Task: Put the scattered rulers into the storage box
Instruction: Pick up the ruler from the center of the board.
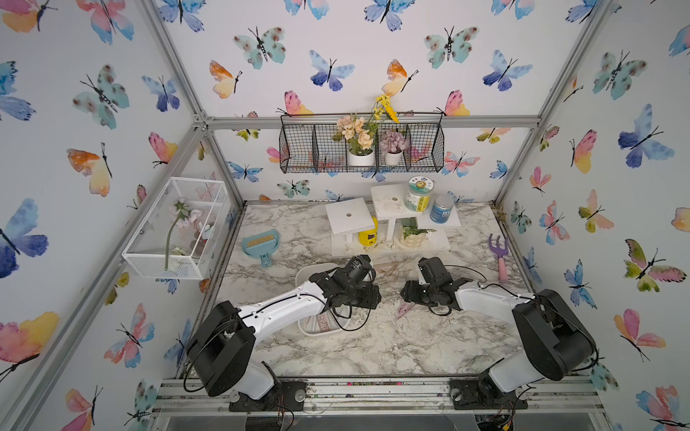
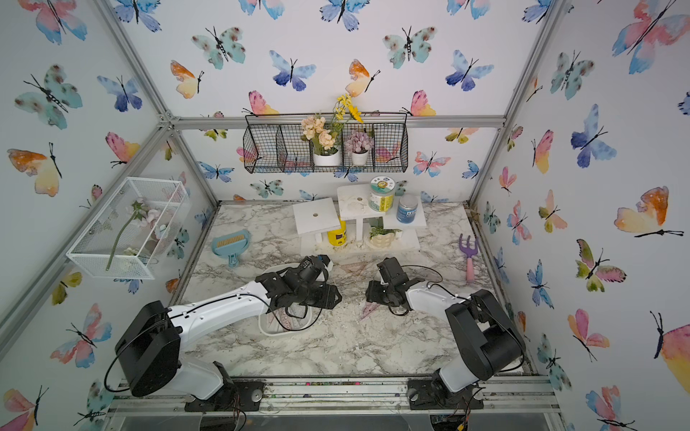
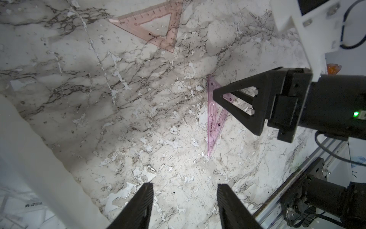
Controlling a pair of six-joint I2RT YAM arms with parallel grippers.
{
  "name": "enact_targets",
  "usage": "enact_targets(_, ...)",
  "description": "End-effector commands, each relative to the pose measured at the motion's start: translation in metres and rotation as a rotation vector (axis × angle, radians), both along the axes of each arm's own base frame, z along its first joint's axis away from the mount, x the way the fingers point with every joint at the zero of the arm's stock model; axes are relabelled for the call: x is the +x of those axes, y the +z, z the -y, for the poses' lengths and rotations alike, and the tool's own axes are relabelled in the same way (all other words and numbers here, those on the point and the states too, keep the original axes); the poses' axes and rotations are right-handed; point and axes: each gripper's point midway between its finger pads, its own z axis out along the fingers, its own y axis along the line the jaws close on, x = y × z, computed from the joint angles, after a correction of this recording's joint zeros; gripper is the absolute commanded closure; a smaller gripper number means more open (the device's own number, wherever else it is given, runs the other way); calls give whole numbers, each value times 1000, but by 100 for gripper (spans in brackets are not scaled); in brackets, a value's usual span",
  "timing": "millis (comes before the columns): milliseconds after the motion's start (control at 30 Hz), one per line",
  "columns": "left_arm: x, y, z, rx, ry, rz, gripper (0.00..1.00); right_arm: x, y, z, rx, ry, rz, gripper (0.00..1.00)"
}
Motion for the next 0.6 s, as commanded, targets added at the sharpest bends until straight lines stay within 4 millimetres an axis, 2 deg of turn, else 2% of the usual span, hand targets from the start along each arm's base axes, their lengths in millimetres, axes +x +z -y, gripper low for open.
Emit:
enact_targets(0,3,0,7,-8,-11,2,43,-11,-3,3,-2,-3,-35,38)
enact_targets(267,0,-21,29,61,-82,0,45,-2,32,22,-84,-37,58,35)
enact_targets(367,1,-28,39,82,-111,6,45,-12,37,32,-113,-38,60,34)
enact_targets(567,1,-45,65,151,-173,17,44,-46,26,52,-150,-29,-1,34)
